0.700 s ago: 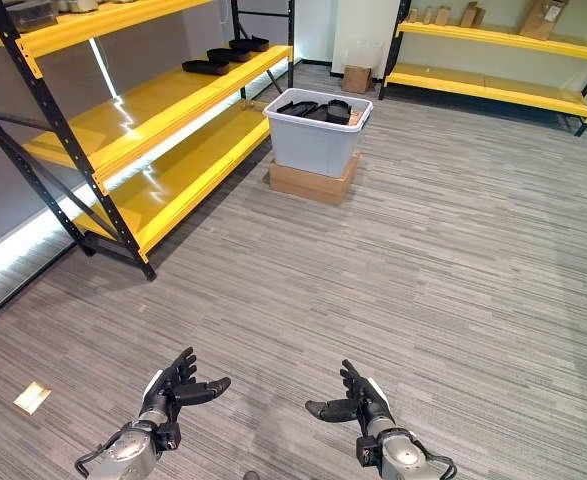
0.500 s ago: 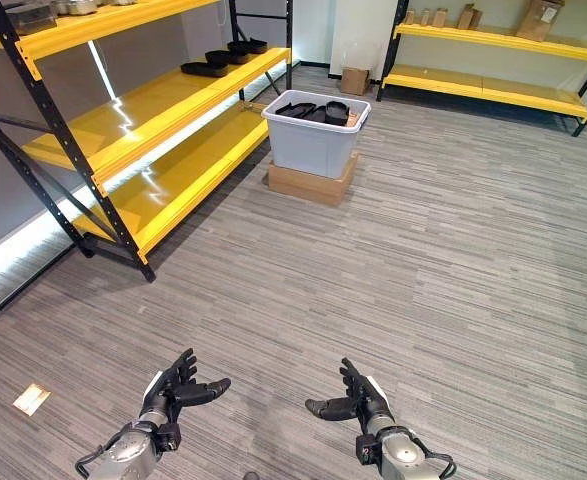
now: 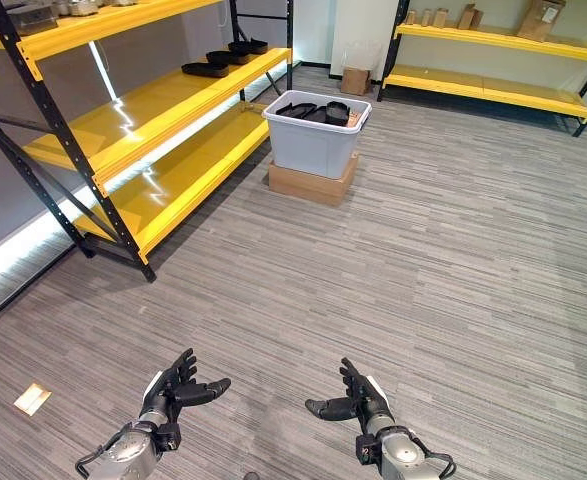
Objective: Move parts from the plastic box to the shelf.
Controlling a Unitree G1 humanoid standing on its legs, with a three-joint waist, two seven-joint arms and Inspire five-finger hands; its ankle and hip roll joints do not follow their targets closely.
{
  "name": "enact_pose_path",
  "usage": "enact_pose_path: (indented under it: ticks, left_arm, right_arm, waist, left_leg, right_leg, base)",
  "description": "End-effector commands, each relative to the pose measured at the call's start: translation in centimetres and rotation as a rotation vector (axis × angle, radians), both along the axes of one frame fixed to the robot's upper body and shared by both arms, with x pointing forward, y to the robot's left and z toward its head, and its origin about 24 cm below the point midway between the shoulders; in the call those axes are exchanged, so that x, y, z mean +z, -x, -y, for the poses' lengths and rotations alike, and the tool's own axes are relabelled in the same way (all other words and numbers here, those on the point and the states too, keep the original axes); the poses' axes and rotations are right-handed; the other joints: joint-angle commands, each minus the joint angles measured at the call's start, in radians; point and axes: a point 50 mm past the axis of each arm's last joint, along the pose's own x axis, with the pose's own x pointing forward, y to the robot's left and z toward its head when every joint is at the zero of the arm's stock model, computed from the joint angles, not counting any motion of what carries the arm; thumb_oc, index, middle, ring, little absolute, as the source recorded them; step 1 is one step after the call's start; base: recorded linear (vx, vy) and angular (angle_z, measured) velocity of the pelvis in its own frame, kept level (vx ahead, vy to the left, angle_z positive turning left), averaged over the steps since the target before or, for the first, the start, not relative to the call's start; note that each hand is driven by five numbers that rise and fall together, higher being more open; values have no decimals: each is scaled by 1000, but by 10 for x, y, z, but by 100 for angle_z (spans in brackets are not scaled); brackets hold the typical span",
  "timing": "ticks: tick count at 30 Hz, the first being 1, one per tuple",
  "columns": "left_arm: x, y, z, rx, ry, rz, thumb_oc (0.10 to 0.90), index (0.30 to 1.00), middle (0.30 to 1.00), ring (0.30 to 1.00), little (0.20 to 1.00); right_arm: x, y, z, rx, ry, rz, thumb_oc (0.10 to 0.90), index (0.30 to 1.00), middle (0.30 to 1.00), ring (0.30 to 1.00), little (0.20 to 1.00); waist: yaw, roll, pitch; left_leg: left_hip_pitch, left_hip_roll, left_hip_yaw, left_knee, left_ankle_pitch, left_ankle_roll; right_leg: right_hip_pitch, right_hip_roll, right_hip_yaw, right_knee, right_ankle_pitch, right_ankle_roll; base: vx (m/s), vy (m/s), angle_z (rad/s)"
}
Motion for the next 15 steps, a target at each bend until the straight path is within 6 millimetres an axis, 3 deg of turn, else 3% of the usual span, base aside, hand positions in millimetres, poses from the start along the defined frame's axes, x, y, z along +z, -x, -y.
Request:
enact_pose_path:
  ticks: [1,15]
  left_arm:
    - [28,-36,5,-26,13,193,900,1000,1000,1000,1000]
    - [28,-37,6,-45,2,193,900,1000,1000,1000,1000]
  right_arm:
    - [36,-35,-11,66,-11,225,900,1000,1000,1000,1000]
    - [34,-33,-11,66,-17,216,900,1000,1000,1000,1000]
  waist:
    - [4,-14,-21]
    - [4,-14,-22]
  left_leg:
    - [16,128,3,-8,-33,-117]
    - [17,125,-4,-8,-36,-114]
  right_leg:
    - [-11,-88,-32,5,42,61]
    - [-11,-89,-25,4,39,60]
  base:
    - [0,0,0]
    - [0,0,0]
